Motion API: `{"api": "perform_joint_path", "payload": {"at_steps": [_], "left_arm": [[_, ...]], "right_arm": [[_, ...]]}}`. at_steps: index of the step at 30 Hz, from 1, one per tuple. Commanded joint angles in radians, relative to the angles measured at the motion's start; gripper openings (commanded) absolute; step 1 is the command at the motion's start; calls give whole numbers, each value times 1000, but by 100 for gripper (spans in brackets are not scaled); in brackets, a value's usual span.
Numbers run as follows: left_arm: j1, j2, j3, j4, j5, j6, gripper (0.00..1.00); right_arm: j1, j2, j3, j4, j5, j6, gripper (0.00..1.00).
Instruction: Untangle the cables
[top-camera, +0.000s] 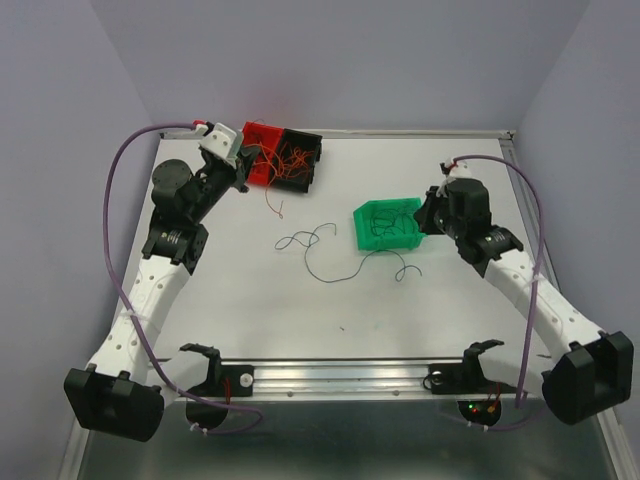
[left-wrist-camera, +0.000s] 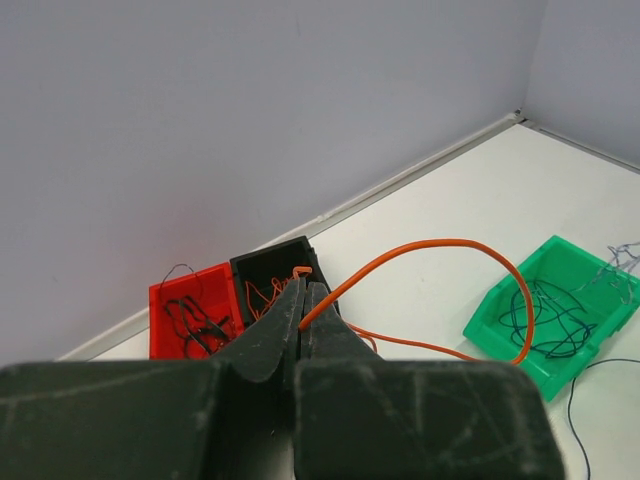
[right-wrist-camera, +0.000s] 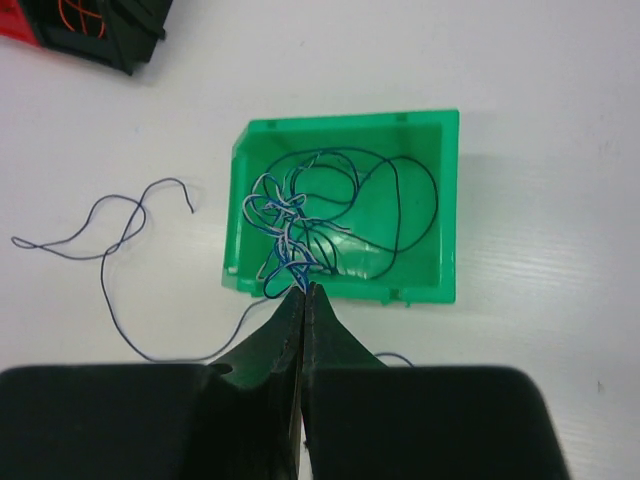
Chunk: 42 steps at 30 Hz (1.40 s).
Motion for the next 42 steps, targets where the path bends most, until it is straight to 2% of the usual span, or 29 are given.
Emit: {"api": "perform_joint_path", "payload": {"at_steps": [1, 6, 14, 22, 28, 29, 34, 42], "left_arm": [[-9, -7, -7, 52, 4, 16, 0], [-12, -8, -7, 52, -5, 19, 0], [-15, -2, -5, 49, -5, 19, 0], [-17, 53, 22, 52, 4, 21, 0], [-17, 219, 123, 119, -2, 13, 0], [-17, 248, 137, 153, -1, 4, 0], [-17, 459, 243, 259, 7, 1, 0], [-17, 742, 425, 357, -25, 58, 0]], "right_arm": [[6, 156, 144, 53, 7, -54, 1], [21, 378, 236, 54, 53, -83, 1], [38, 594, 342, 39, 99, -146, 1], [56, 820, 488, -70, 190, -180, 0], [67, 747, 469, -67, 199, -162, 4], [72, 730, 462, -61, 199, -157, 10], [82, 613, 391, -4, 188, -145, 23], [92, 494, 317, 65, 164, -131, 33]]}}
